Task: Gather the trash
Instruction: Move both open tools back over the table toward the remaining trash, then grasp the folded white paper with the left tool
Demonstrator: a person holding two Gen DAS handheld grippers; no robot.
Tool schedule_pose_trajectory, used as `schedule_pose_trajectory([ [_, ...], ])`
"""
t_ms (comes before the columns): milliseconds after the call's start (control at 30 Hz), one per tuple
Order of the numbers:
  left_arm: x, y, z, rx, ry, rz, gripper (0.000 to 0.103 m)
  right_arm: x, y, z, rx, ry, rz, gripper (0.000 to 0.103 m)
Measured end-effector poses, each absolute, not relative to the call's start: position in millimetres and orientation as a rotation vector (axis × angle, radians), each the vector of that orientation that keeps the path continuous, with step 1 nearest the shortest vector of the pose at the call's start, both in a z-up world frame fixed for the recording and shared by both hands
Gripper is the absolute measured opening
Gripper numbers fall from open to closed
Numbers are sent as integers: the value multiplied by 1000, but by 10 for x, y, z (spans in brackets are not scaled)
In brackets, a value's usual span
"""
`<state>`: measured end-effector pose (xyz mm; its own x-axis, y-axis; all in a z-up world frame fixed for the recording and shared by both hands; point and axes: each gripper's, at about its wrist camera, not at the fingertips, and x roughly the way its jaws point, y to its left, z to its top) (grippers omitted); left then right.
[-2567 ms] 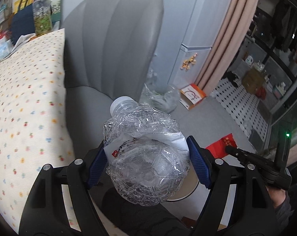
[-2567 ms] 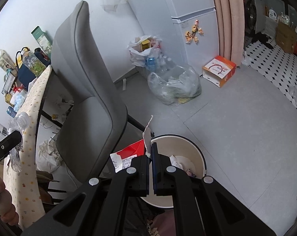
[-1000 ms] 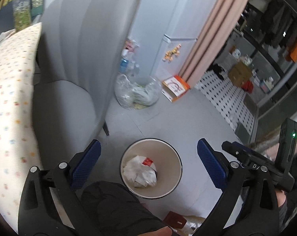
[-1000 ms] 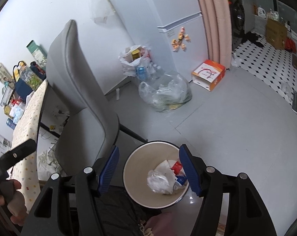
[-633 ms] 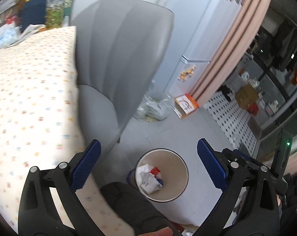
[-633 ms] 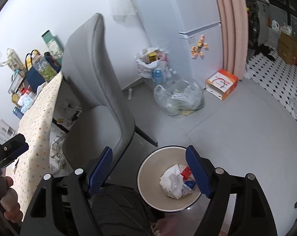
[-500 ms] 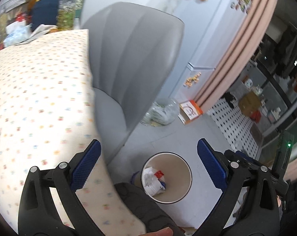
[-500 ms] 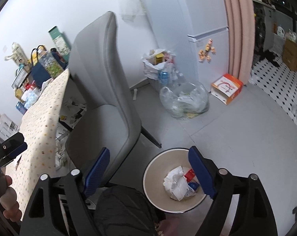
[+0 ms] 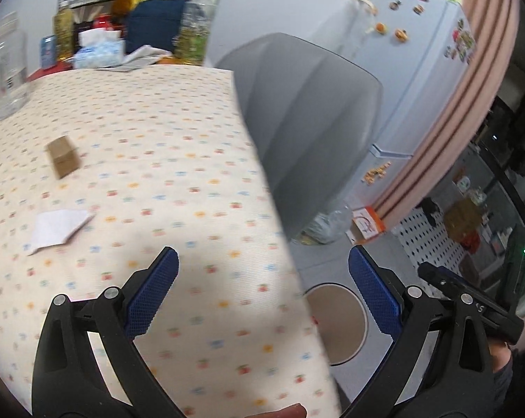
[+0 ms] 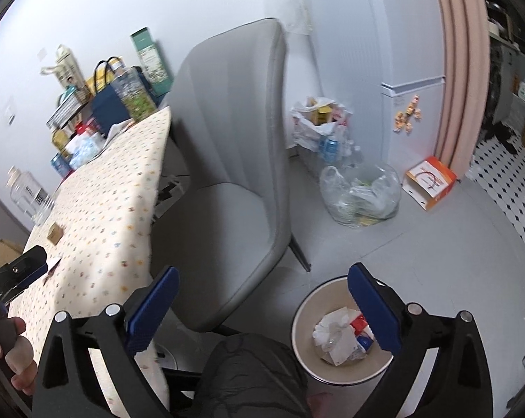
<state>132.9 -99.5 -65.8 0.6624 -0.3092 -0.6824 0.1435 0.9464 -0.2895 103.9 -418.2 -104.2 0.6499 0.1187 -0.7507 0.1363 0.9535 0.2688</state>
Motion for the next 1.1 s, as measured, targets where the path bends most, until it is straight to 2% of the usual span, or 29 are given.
schedule_pose_trajectory([
  [367, 1200, -98, -704, -282, 779, -79, 97, 1156, -3501, -903, 251, 859, 123, 95],
  [567, 1244, 183, -807, -224, 811, -32, 97, 1234, -3187, -813, 224, 847, 187, 95],
  [1100, 1500, 318, -1029, -164, 868, 15, 94, 1476, -2715, -766, 184, 853, 283, 95],
])
